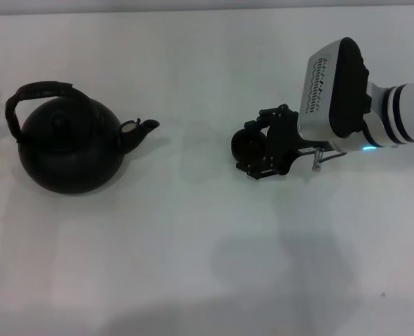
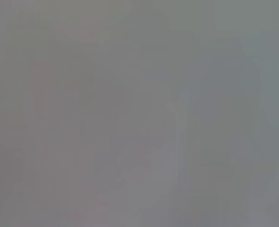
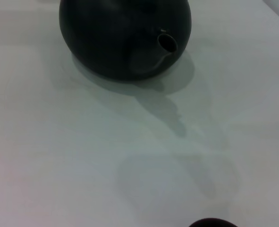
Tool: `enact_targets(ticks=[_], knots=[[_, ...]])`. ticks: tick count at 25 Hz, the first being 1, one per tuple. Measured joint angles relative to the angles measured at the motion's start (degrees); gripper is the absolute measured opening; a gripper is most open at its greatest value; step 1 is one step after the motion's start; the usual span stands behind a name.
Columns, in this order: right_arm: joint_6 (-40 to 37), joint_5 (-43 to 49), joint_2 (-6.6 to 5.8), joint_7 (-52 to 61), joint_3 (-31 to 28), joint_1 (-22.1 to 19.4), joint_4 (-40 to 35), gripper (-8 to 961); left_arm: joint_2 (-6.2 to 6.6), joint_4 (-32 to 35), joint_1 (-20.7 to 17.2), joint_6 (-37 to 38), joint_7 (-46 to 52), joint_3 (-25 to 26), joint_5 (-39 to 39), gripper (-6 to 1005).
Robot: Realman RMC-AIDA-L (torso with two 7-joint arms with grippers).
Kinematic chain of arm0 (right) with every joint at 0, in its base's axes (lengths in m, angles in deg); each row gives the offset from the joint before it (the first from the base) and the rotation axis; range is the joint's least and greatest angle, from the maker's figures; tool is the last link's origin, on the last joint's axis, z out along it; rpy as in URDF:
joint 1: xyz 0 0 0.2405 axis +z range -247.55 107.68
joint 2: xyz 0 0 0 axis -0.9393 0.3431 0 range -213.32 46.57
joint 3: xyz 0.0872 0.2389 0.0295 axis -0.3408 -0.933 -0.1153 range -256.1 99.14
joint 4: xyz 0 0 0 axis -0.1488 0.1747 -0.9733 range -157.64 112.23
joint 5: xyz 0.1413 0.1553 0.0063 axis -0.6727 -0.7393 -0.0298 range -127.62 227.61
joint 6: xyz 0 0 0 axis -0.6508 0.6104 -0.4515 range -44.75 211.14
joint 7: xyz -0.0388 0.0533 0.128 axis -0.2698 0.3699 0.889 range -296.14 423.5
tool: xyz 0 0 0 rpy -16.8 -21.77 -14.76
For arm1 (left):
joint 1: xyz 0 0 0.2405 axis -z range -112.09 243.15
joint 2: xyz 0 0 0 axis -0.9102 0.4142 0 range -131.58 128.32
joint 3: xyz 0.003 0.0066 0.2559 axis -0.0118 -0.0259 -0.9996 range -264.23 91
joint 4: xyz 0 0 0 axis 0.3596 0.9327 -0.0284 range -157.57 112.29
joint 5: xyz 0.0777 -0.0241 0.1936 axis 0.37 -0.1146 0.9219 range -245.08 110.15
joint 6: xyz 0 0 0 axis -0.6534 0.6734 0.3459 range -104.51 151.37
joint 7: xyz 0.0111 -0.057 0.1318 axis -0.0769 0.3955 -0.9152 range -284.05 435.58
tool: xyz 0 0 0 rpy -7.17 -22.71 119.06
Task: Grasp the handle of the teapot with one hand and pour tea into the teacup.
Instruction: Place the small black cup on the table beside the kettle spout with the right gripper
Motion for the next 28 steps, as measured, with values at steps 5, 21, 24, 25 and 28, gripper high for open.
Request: enact_targets(ticks=[5,21,24,25,28], knots=[[0.45,-0.14,0.06,0.0,0.23,0.0,-0.02,787,0.0,0.0,-0.18,0.0,-0.03,0.0,0.0,548],[1.24,-1.71,-0.12,-0.36,-0.69,-0.23,1.9,857,0.0,0.0,-0.84,0.0,-0.24,0.0,0.0,548],[1.25,-1.71,-0.22,-0.69,-2.02,-0.79,3.4,856,0.0,0.0,-0.94,0.0,-0.24,0.0,0.0,547],[1.47,-1.71,-0.29,-0.72,-2.77,-1.07,4.29,855,0.0,0.01,-1.19,0.0,-0.24,0.0,0.0,547],[2.74,-1.71,-0.43,-0.99,-5.96,-2.5,7.22,856,0.0,0.03,-1.53,0.06,-0.24,0.0,0.12,547]])
